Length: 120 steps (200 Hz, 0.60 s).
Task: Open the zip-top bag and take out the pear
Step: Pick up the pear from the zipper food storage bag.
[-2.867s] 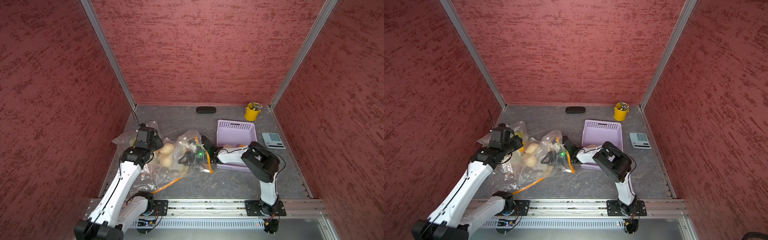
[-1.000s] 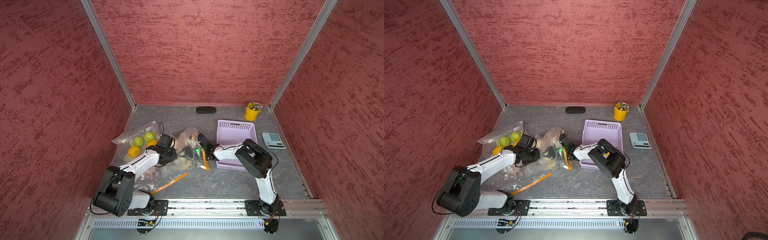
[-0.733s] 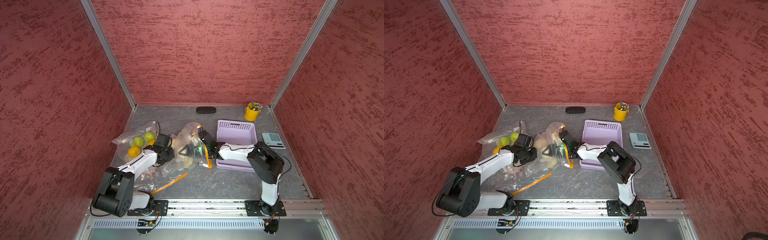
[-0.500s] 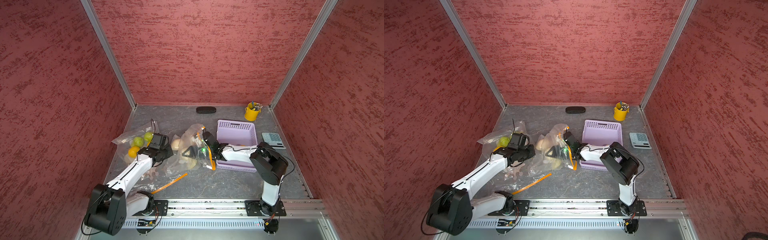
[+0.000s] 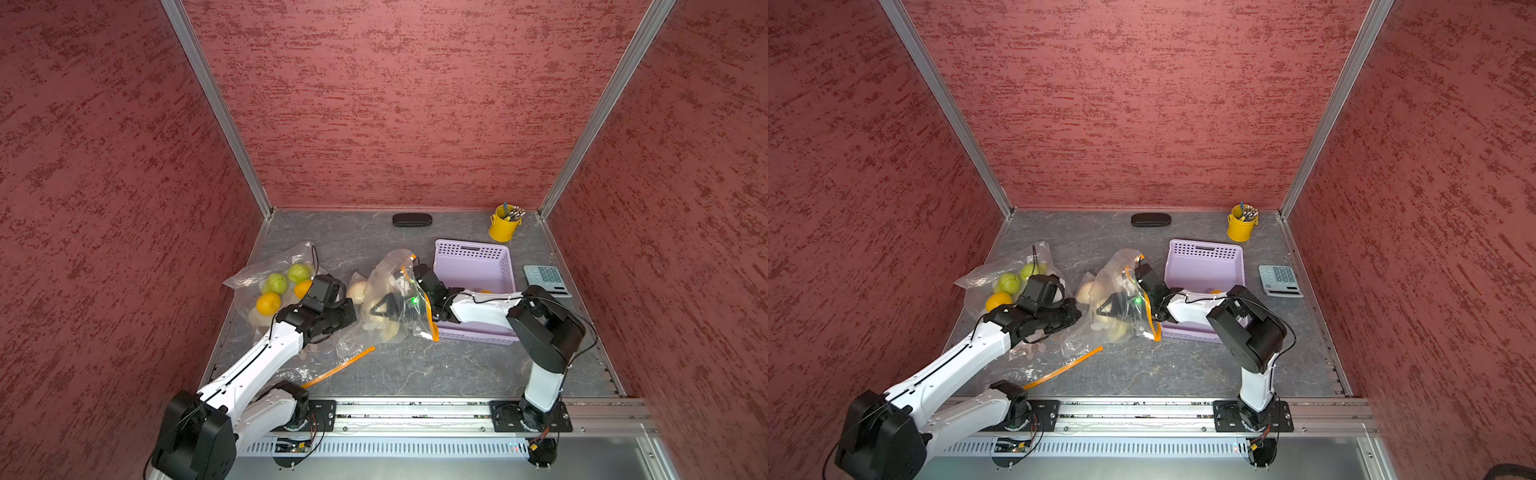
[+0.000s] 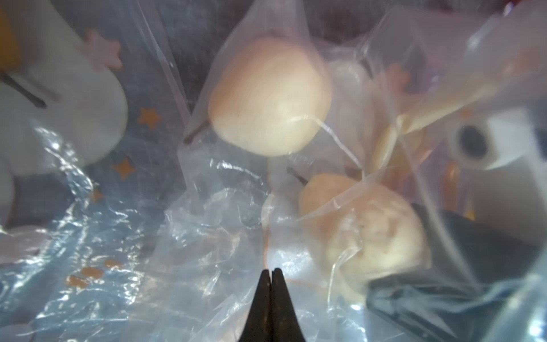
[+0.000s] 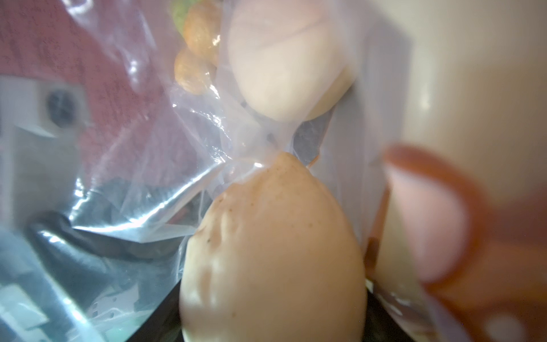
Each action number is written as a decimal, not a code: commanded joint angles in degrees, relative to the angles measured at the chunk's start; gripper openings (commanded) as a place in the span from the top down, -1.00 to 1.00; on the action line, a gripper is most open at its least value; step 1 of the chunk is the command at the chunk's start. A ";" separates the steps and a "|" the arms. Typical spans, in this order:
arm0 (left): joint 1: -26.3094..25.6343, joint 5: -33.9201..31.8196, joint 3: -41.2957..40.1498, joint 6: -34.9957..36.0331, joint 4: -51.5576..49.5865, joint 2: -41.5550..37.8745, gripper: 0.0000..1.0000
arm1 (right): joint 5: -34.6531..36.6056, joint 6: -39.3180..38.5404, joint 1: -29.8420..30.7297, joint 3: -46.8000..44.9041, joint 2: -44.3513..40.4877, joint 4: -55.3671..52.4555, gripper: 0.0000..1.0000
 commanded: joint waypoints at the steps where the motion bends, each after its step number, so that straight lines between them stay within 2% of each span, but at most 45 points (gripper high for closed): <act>1: -2.28 0.58 -2.95 -2.40 1.53 5.40 0.99 | -1.32 0.20 -0.04 0.47 0.18 2.09 -0.19; 44: -2.79 -1.25 -5.16 -2.70 9.73 18.31 1.00 | -2.04 -0.07 -0.11 1.30 -1.36 0.23 -0.15; 62: -0.49 -0.88 -6.20 -2.69 12.28 21.49 1.00 | -3.42 0.28 -0.17 1.19 -2.45 -0.54 -0.14; 120: 0.49 -2.48 -5.89 -2.74 12.96 23.38 1.00 | -4.31 -8.78 -6.95 1.02 -13.98 -18.95 -0.15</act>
